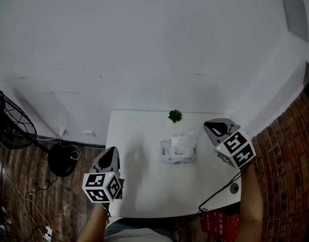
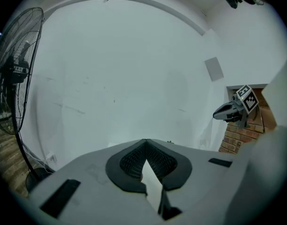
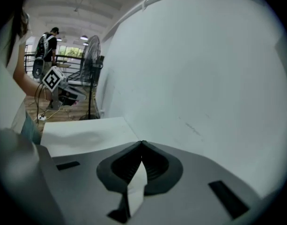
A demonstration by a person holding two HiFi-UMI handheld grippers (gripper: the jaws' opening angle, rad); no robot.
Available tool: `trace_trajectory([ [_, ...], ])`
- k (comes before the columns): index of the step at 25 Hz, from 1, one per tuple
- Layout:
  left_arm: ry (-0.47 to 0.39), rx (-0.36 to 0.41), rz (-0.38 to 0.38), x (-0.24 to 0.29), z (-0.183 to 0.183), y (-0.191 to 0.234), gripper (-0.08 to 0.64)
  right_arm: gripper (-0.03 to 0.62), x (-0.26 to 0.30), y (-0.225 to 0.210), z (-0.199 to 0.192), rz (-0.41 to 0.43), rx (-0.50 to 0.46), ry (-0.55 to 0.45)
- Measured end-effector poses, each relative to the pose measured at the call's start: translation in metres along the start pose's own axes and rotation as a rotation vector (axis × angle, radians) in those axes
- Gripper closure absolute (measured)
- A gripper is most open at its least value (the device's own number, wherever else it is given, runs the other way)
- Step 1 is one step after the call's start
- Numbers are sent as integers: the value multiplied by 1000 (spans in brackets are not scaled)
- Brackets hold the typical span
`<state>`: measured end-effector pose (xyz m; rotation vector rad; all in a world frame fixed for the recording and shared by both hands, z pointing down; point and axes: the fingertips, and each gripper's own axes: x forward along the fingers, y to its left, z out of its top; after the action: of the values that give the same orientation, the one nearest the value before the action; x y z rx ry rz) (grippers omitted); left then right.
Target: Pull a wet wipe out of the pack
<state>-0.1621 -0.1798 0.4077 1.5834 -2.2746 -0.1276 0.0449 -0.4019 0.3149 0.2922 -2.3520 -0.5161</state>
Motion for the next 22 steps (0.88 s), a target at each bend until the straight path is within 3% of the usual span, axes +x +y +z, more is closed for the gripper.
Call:
trace_trajectory([
  [6, -28, 0, -35, 12, 21, -17, 560, 591, -43, -26, 11, -270, 287, -179],
  [12, -47, 35, -100, 24, 39, -43, 560, 591, -81, -25, -2, -465, 598, -342],
  [18, -69, 120, -167, 37, 66, -72, 560, 591, -110, -8, -29, -695, 663, -394],
  [22, -83, 161, -200, 44, 80, -89, 560, 591, -120, 6, -45, -768, 709, -403],
])
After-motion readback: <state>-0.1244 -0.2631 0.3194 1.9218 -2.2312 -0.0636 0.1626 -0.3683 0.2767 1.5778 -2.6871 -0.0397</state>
